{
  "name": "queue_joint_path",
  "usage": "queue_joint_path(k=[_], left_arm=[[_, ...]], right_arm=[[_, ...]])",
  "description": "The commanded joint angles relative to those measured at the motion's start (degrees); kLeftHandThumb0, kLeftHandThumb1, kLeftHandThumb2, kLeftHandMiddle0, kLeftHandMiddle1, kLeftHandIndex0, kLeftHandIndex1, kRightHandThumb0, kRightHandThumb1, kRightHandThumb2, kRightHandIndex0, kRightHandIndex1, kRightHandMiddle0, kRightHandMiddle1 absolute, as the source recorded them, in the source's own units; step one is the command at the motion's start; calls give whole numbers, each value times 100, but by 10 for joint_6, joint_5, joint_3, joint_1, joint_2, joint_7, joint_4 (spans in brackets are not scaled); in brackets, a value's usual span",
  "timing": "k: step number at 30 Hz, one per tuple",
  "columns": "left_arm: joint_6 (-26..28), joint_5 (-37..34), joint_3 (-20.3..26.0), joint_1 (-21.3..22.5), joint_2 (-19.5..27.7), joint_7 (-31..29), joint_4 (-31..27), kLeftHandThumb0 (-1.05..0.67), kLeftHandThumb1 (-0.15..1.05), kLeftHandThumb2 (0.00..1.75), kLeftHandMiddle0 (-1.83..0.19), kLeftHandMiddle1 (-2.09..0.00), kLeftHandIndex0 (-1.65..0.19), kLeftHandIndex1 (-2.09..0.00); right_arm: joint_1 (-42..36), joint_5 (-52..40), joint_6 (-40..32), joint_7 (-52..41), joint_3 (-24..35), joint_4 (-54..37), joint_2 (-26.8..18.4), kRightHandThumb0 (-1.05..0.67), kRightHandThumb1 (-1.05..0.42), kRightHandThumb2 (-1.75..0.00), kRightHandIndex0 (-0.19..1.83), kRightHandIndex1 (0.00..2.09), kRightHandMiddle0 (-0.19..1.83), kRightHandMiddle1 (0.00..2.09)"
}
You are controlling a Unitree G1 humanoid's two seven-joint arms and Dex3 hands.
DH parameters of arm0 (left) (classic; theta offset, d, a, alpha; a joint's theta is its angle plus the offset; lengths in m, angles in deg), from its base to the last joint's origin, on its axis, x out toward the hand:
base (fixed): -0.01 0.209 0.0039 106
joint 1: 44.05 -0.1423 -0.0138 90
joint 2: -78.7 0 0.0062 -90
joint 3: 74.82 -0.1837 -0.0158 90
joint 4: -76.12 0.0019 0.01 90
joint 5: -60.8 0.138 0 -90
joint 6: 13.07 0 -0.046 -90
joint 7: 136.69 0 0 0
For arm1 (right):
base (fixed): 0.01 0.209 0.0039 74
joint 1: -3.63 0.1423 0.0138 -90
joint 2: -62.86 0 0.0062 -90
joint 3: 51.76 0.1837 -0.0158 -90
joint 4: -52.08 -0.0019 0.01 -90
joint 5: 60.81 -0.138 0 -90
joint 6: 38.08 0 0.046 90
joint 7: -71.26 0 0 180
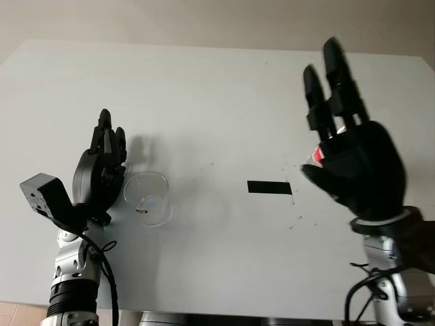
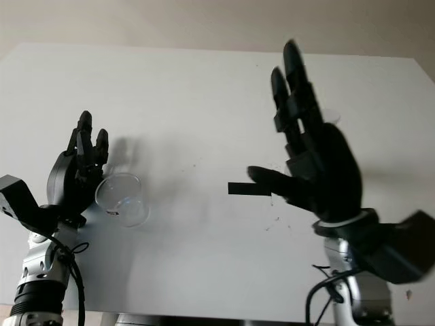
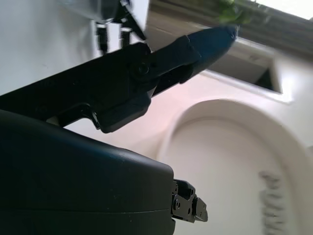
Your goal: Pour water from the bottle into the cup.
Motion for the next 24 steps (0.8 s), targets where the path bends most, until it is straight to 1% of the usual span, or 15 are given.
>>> queue_joint_path(k=[1, 3, 5, 7, 8, 10, 12, 16, 19, 22, 24], left_arm=[[-3, -1, -2, 1, -5, -5, 13, -83, 105, 62, 19, -1, 19, 0], [-4, -3, -1, 3, -6, -7, 17, -83, 105, 62, 19, -1, 19, 0], [-5, -3, -1, 4, -7, -7, 20, -83, 105, 62, 19, -1, 19, 0], [-6, -1, -2, 3, -8, -5, 20, -83, 105, 62, 19, -1, 19, 0], [-6, 0, -2, 3, -8, -5, 20, -83, 105, 62, 19, -1, 19, 0], [-7, 1, -2, 3, -6, -5, 21, -83, 105, 63, 19, -1, 19, 0], [-6, 2, -2, 2, -5, -5, 21, -83, 105, 63, 19, -1, 19, 0], [-6, 3, -2, 1, -4, -3, 20, -83, 105, 64, 19, -2, 19, 0], [-5, 1, 0, 1, -4, -4, 21, -83, 105, 63, 19, -2, 19, 0], [-5, 2, 0, 1, -2, -5, 22, -83, 105, 64, 19, -3, 19, 0], [-6, 1, 0, 2, 0, -10, 27, -83, 105, 64, 19, -2, 19, 0]], right_arm=[[18, -34, 16, -26, 19, -16, -18, -89, -92, -5, -19, 0, -19, 0], [27, -68, 21, -42, 30, -18, -20, -91, -91, -5, -19, 0, -19, 0], [37, -104, 27, -54, 42, -20, -19, -92, -94, -6, -19, 0, -19, 0], [44, -142, 40, -44, 58, -31, -1, -89, -94, -6, -19, 0, -15, 2], [45, -153, 44, -35, 62, -37, 7, -87, -95, -6, -18, 1, -11, 5], [56, -163, 57, -11, 68, -51, 23, -83, -98, -7, -19, 1, -10, 5], [69, -163, 67, -8, 80, -49, 16, -83, -103, -11, -19, 0, -15, 3], [81, -113, 127, -8, 122, -16, 9, -83, -105, -10, -19, 0, -15, 3], [79, -57, 181, 9, 156, 11, 11, -79, -100, -6, -19, 0, -15, 3], [62, -7, 187, 50, 164, 0, 19, -79, -100, -5, -19, 0, -18, 1], [51, 51, 200, 73, 172, 5, 17, -82, -98, -5, -19, 0, -19, 0]])
